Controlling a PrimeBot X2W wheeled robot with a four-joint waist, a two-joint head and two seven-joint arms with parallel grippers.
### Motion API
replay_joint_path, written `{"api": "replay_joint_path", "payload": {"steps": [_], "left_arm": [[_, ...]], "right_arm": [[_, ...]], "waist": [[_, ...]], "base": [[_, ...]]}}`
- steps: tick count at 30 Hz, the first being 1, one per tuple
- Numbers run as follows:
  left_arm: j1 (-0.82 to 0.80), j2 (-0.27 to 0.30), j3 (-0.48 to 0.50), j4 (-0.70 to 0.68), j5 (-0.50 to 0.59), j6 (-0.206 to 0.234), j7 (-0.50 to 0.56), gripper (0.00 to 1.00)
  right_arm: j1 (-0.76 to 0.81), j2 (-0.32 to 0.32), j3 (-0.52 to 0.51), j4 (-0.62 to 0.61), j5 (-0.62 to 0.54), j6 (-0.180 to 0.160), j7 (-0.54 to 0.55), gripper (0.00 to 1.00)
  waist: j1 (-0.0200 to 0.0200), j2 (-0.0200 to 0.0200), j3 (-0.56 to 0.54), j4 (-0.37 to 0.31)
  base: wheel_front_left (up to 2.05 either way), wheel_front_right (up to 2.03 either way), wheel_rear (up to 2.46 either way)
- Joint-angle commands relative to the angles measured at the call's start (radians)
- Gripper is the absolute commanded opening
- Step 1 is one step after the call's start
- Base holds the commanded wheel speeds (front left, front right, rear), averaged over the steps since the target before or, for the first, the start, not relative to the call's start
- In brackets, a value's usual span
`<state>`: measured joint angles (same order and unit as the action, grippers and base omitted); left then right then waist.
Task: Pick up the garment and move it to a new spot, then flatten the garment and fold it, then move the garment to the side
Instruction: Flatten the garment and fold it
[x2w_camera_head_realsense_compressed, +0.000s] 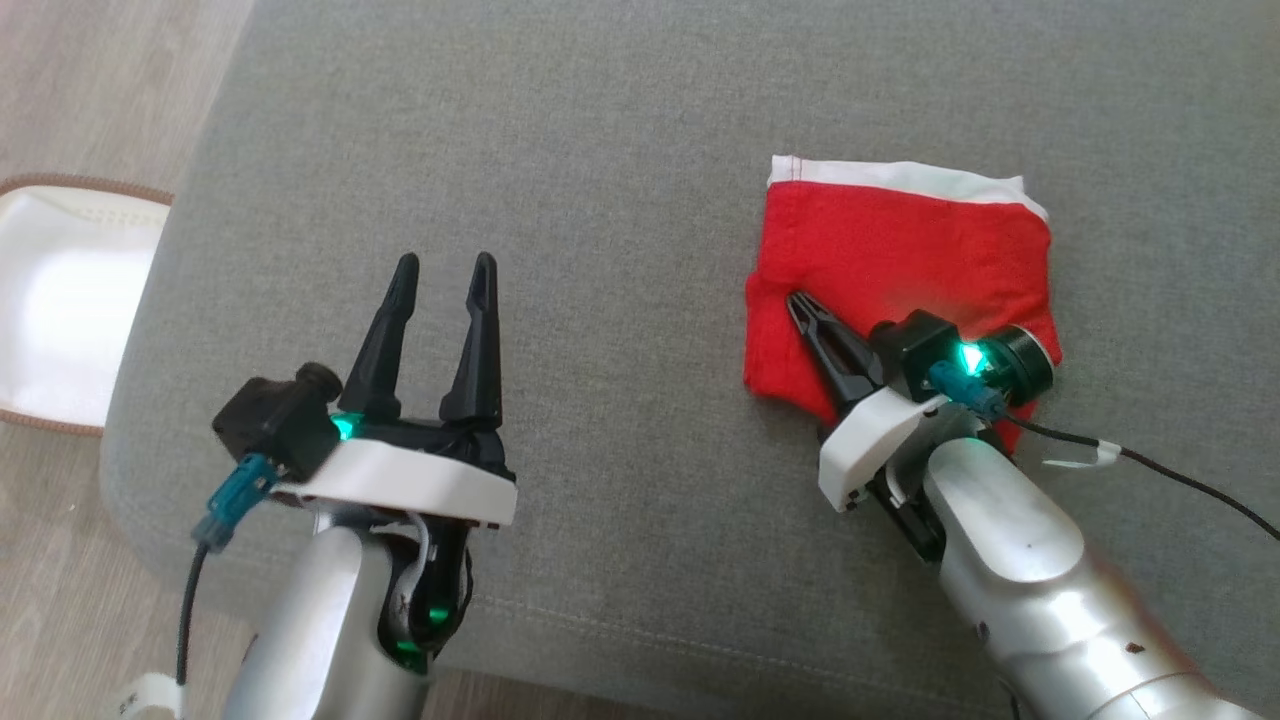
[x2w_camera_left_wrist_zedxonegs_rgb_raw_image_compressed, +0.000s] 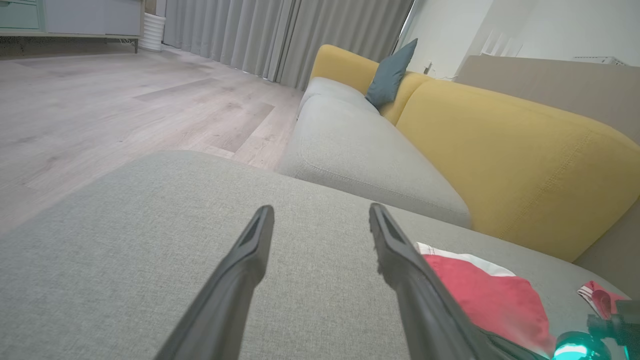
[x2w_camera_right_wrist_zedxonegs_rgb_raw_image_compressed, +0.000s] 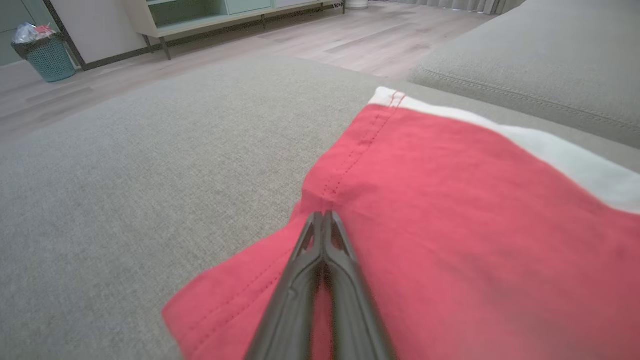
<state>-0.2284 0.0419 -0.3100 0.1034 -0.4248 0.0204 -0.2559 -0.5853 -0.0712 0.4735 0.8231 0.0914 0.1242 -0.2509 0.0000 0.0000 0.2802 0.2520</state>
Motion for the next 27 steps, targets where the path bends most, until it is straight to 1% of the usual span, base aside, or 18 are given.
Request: {"api": "replay_joint_path", "payload": {"steps": [1, 4, 7, 15, 21, 22, 23, 24, 27], "left_arm": [[-0.011, 0.008, 0.038, -0.024, 0.009, 0.0, -0.006, 1.0], [0.0, 0.008, 0.05, -0.024, 0.011, 0.003, -0.006, 1.0], [0.013, 0.008, 0.061, -0.025, 0.015, 0.0, -0.006, 1.0], [0.035, 0.008, 0.091, -0.045, 0.026, -0.004, -0.006, 1.0], [0.035, 0.008, 0.105, -0.057, 0.036, -0.005, -0.006, 1.0], [0.036, 0.008, 0.108, -0.057, 0.037, -0.005, -0.006, 1.0], [0.038, 0.008, 0.109, -0.058, 0.038, -0.005, -0.006, 1.0], [0.04, 0.008, 0.111, -0.057, 0.04, -0.005, -0.006, 1.0], [0.049, 0.008, 0.113, -0.053, 0.042, -0.007, -0.006, 1.0]], "right_arm": [[-0.021, 0.021, 0.015, -0.014, 0.009, 0.007, -0.011, 0.0], [-0.028, 0.021, -0.007, -0.035, 0.018, 0.007, -0.011, 0.0], [-0.024, 0.021, -0.05, -0.079, 0.017, 0.007, -0.011, 0.0], [0.052, 0.021, -0.217, -0.227, -0.016, 0.007, -0.011, 0.0], [0.148, 0.021, -0.341, -0.339, -0.04, 0.007, -0.011, 0.0], [0.165, 0.021, -0.355, -0.359, -0.042, 0.007, -0.011, 0.04], [0.182, 0.021, -0.369, -0.379, -0.047, 0.007, -0.011, 0.49], [0.2, 0.021, -0.379, -0.398, -0.046, 0.007, -0.011, 1.0], [0.253, 0.021, -0.398, -0.446, -0.043, 0.007, -0.011, 1.0]], "waist": [[0.0, 0.0, -0.011, -0.001], [0.0, 0.0, -0.03, -0.018], [0.0, 0.0, -0.057, -0.047], [0.0, 0.0, -0.137, -0.154], [0.0, 0.0, -0.163, -0.218], [0.0, 0.0, -0.166, -0.226], [0.0, 0.0, -0.169, -0.234], [0.0, 0.0, -0.172, -0.241], [0.0, 0.0, -0.179, -0.258]], "base": [[0.0, 0.0, 0.0], [0.0, 0.0, 0.0], [0.0, 0.0, 0.0], [0.0, 0.0, 0.0], [0.0, 0.0, 0.0], [0.0, 0.0, 0.0], [0.0, 0.0, 0.0], [0.0, 0.0, 0.0], [0.0, 0.0, 0.0]]}}
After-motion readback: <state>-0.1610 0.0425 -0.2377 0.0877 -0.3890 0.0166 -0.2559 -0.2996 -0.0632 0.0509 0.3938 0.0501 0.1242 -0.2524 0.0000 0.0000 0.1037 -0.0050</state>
